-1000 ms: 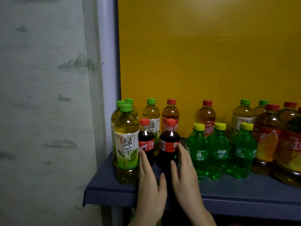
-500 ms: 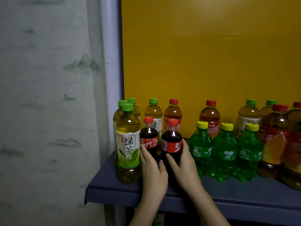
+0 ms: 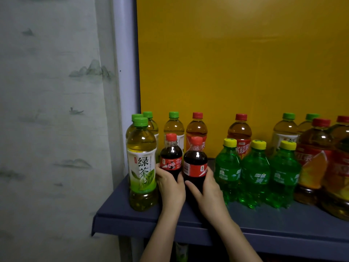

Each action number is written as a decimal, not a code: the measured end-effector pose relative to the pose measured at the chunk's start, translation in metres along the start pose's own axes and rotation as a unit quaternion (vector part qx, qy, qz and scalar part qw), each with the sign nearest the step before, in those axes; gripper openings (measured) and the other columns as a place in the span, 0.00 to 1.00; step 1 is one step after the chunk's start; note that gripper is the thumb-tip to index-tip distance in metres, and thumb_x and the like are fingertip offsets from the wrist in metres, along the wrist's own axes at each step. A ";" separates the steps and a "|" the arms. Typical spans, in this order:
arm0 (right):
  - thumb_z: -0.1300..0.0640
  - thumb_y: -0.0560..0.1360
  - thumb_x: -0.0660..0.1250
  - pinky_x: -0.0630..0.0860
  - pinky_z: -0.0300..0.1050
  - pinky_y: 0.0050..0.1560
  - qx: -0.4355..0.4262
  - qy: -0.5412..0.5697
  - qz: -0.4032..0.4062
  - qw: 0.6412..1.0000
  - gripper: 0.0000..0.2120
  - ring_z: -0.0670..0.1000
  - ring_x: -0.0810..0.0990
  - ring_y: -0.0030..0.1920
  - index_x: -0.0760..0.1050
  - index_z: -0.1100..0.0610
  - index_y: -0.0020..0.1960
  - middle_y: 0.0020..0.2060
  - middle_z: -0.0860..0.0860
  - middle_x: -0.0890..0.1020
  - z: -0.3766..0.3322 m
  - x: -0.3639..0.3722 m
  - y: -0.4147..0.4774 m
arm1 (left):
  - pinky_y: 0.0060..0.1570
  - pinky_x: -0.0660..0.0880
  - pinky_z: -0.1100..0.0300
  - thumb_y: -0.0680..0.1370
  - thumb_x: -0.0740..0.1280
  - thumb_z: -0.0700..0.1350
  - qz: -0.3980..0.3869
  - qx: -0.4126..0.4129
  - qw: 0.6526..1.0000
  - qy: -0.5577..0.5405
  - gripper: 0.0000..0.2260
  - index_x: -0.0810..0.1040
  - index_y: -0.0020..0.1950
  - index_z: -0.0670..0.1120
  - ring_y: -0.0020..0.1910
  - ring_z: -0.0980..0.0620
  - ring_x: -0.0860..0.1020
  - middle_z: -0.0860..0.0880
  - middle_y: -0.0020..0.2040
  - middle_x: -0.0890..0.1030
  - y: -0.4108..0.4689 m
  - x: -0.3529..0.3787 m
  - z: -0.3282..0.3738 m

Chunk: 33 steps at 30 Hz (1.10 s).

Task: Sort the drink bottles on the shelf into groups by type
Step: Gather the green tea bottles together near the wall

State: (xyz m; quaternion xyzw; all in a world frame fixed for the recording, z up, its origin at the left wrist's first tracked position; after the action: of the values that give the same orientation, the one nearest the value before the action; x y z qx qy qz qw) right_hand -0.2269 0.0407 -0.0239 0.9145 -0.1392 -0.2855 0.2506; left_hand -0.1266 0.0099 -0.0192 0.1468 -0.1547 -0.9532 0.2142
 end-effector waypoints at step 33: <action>0.36 0.65 0.66 0.72 0.48 0.63 0.120 -0.077 0.212 0.967 0.35 0.41 0.72 0.63 0.60 0.45 0.68 0.61 0.41 0.74 -0.018 -0.137 -0.142 | 0.57 0.75 0.54 0.64 0.71 0.57 -0.324 0.168 0.912 -0.186 0.30 0.70 0.63 0.51 0.58 0.56 0.76 0.55 0.58 0.78 -0.108 -0.015 0.052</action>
State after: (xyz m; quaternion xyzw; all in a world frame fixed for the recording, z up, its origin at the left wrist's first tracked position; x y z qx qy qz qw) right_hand -0.3092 0.2205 -0.0254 0.8627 -0.3818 -0.2766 0.1827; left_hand -0.1708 0.1213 -0.0074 0.0429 -0.2935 -0.9403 -0.1668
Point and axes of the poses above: each hand's wrist, its own y-axis towards the middle knuckle, its own x-axis out of the palm, z = x × y, the point moved 2 cm from there along y, towards the middle knuckle
